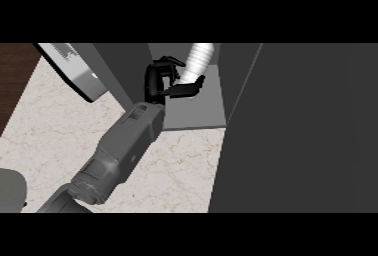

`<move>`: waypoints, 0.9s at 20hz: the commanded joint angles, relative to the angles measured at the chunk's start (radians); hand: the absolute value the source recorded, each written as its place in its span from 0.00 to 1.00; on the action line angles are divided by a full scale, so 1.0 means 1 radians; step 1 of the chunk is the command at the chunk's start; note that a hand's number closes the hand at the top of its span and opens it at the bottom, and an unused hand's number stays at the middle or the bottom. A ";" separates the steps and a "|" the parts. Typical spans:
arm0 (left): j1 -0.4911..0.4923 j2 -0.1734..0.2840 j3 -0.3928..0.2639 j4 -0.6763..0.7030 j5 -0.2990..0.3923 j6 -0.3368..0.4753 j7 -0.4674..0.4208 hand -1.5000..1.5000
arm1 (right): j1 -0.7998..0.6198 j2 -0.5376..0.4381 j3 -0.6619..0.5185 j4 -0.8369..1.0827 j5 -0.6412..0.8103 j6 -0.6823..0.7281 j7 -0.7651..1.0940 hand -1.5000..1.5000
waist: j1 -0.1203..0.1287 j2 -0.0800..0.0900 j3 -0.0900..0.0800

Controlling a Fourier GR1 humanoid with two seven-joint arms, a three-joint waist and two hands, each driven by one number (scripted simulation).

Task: Pick up the bottled water, place it into the cabinet and close the cabinet

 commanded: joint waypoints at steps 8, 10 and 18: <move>-0.110 -0.002 -0.004 0.147 -0.033 0.068 -0.007 0.00 | 0.045 -0.001 0.038 -0.052 -0.018 0.033 -0.031 0.00 | -0.034 0.007 0.000; -0.066 -0.002 0.035 0.170 -0.027 0.036 -0.089 0.00 | 0.079 -0.021 0.015 -0.108 -0.022 0.030 -0.019 0.00 | -0.031 0.010 -0.001; -0.107 0.001 0.068 0.186 -0.011 -0.029 -0.087 0.00 | 0.037 -0.003 0.035 -0.069 -0.004 0.030 0.004 0.00 | -0.023 0.012 -0.002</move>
